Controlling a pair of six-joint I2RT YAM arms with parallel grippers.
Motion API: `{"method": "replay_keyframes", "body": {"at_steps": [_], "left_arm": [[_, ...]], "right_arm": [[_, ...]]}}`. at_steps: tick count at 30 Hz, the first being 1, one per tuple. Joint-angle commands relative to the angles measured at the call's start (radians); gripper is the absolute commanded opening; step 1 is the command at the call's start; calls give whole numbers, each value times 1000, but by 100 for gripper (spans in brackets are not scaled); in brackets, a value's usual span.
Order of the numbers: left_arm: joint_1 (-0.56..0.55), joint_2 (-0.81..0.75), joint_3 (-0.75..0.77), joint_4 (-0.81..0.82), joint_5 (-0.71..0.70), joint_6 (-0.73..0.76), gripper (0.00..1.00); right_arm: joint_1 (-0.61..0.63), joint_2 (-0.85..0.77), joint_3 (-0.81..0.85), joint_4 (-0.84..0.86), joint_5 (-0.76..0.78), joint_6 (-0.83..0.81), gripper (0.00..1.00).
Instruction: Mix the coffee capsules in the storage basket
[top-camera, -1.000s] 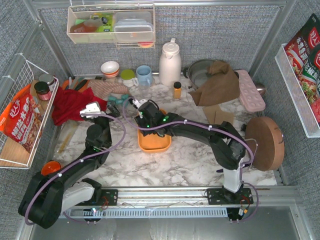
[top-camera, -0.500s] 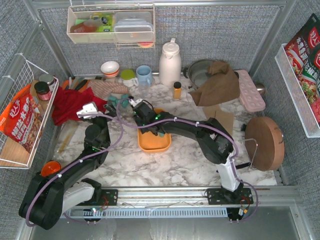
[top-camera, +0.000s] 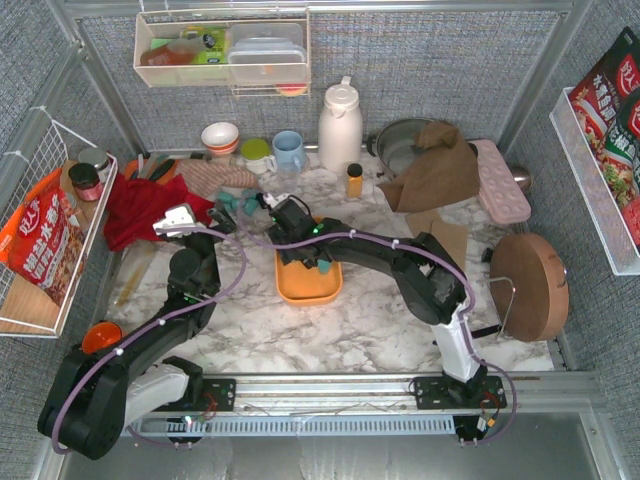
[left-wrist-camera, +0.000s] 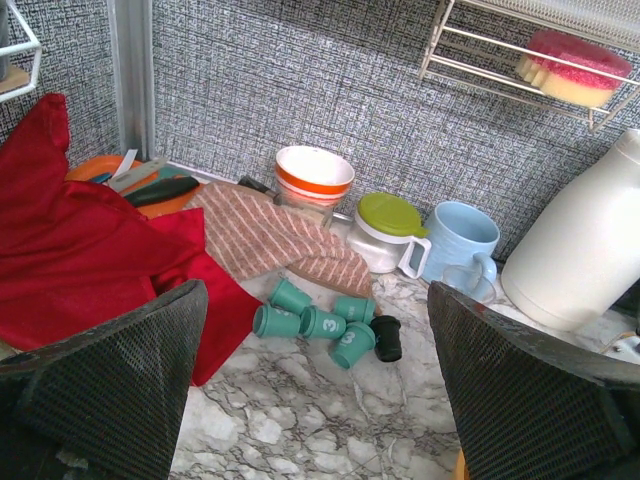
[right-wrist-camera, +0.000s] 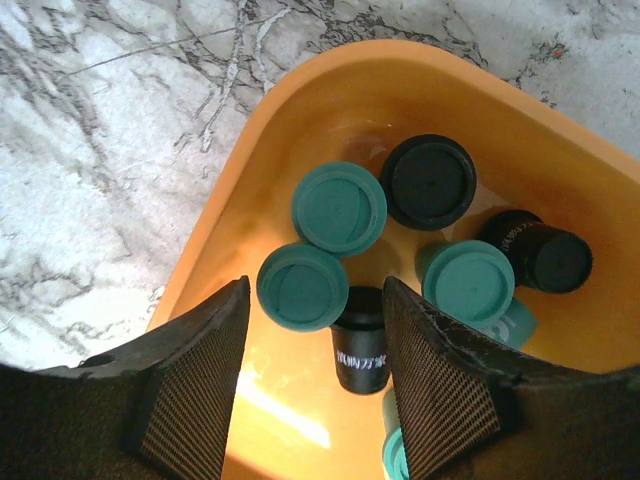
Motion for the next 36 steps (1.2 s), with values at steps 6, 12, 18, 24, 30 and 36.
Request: {"method": "replay_keyframes", "body": {"at_steps": [6,12,18,24,30,36], "left_arm": [[5,9,4,18,7,18,99],[4,35,11,17,14,42,99],[6,76,91,-139,12,11,99],[20,121,242,-414,18,-75,99],[90,232,343,-538,307,-90,99],[195,484,578,-760,637,-117,90]], "right_arm": [[-2,-159,-71,20,-53,16,61],[-8,-321,-205,73,-32,1,62],[-21,-504,-380,153,27,-47,62],[-26,-685,-582,273,103,-154,62],[-52,-810,-761,416,138,-186,63],[-89,-844,-811,430,132,-150,63]]}}
